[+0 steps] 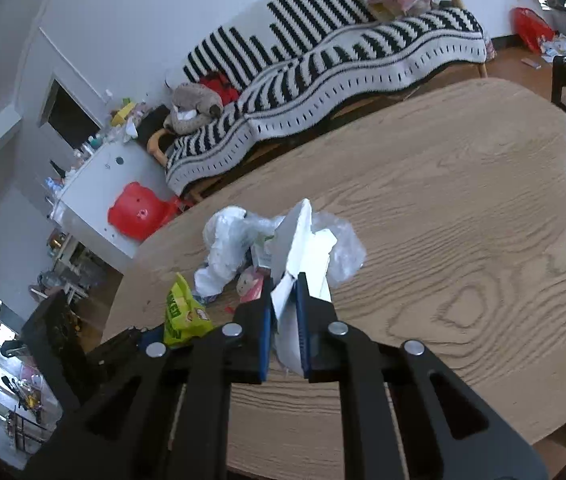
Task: Collect trash
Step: 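Carry the bag and white box to the bin and release both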
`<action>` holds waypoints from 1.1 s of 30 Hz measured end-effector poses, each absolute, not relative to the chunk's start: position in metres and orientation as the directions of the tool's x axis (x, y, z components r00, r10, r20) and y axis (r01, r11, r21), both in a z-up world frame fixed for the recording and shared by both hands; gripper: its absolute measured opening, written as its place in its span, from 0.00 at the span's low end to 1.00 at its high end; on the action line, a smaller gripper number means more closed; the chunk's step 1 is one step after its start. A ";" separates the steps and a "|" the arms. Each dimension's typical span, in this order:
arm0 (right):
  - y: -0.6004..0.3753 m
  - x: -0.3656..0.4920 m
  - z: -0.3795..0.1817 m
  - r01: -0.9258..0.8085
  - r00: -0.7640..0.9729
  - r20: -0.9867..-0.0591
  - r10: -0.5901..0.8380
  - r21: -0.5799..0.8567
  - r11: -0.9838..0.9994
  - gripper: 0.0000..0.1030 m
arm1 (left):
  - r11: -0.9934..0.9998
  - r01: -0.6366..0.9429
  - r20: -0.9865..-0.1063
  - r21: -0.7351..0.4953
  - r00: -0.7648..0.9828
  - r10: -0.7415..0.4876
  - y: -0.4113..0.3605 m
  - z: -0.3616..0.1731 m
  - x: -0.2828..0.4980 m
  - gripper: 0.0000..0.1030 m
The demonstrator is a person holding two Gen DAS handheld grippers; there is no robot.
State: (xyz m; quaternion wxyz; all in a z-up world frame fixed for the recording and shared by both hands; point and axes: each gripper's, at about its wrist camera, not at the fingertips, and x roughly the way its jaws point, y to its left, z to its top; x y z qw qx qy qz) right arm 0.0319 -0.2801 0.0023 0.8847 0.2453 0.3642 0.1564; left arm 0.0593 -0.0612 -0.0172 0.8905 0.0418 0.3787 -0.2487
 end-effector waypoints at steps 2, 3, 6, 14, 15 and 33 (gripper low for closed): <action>-0.288 0.022 0.010 -0.090 0.710 -0.567 0.417 0.515 0.853 0.11 | 0.868 0.482 -0.690 -0.119 0.589 -0.421 -0.068 -0.015 0.058 0.50; -0.291 0.019 0.012 -0.084 0.716 -0.568 0.407 0.508 0.857 0.11 | 0.863 0.490 -0.689 -0.121 0.585 -0.428 -0.074 -0.014 0.057 0.50; -0.307 0.008 0.015 -0.055 0.729 -0.572 0.375 0.497 0.866 0.11 | 0.851 0.511 -0.687 -0.123 0.575 -0.445 -0.088 -0.011 0.055 0.50; -0.366 -0.037 0.018 0.053 0.769 -0.585 0.259 0.462 0.886 0.11 | 0.797 0.587 -0.674 -0.142 0.533 -0.512 -0.147 -0.003 0.043 0.50; -0.381 -0.046 0.018 0.080 0.774 -0.588 0.237 0.461 0.884 0.11 | 0.788 0.598 -0.673 -0.145 0.525 -0.522 -0.156 -0.002 0.042 0.50; -0.589 -0.217 -0.028 0.485 0.751 -0.651 -0.112 0.429 0.762 0.11 | 0.494 0.844 -0.707 -0.207 0.221 -0.672 -0.394 -0.038 -0.046 0.50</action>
